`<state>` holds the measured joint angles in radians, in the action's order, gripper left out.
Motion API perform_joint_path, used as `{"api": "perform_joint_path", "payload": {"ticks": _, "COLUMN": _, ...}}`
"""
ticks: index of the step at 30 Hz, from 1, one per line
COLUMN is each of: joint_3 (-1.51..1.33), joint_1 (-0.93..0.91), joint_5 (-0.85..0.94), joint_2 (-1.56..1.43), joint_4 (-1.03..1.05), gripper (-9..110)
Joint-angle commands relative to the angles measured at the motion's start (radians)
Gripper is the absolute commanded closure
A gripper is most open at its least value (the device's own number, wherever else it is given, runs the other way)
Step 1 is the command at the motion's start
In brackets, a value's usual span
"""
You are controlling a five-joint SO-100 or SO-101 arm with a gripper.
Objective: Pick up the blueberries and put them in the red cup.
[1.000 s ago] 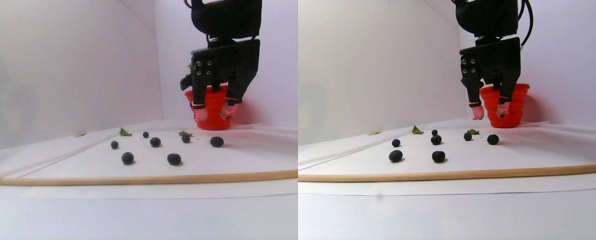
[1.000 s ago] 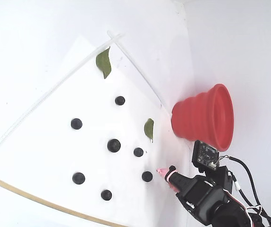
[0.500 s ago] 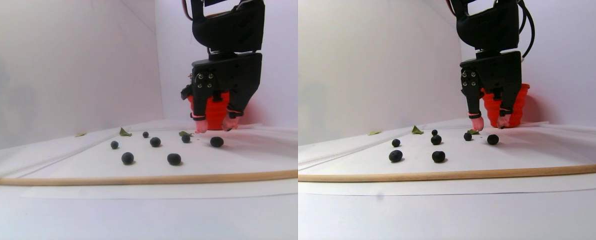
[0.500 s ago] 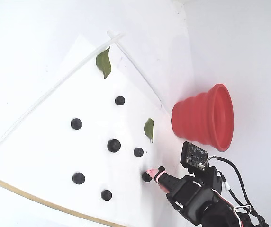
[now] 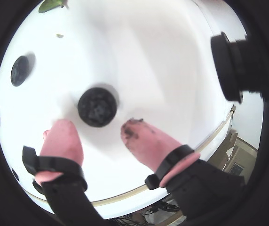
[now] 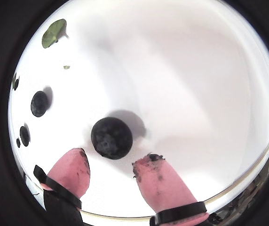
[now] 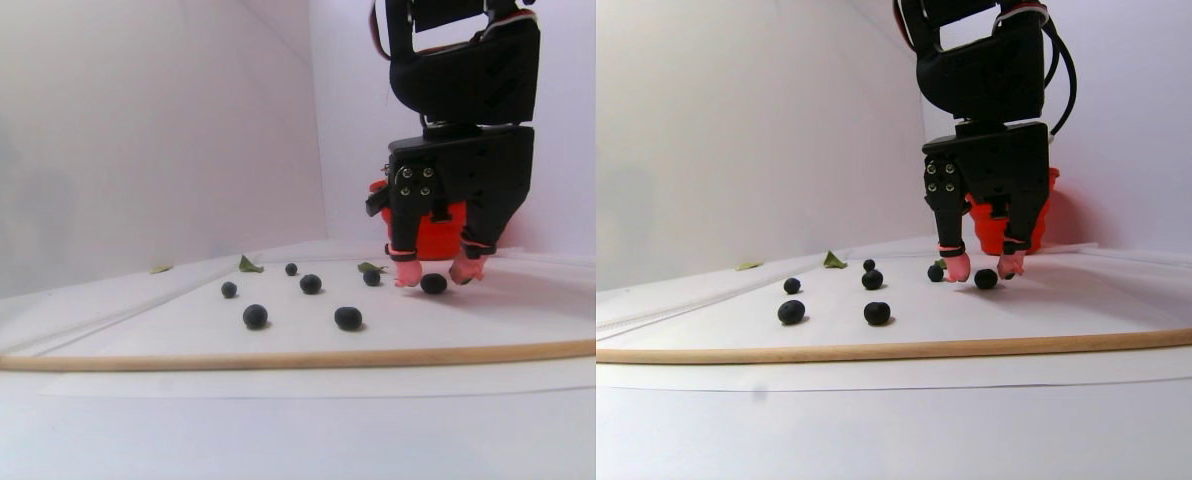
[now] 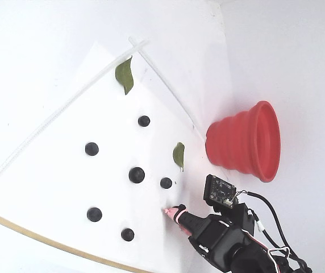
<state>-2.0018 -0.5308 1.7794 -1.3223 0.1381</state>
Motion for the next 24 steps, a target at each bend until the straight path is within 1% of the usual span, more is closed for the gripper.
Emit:
{"api": "perform_joint_path", "payload": {"ticks": 1, "joint_3": 0.084, "joint_1": 0.0, "joint_5": -0.018, "joint_2": -0.018, "joint_4": -0.026, "gripper": 83}}
{"api": "perform_joint_path", "payload": {"ticks": 24, "joint_3": 0.109, "joint_1": 0.012, "joint_5": -0.052, "joint_2": 0.038, "joint_4": -0.069, "gripper": 83}}
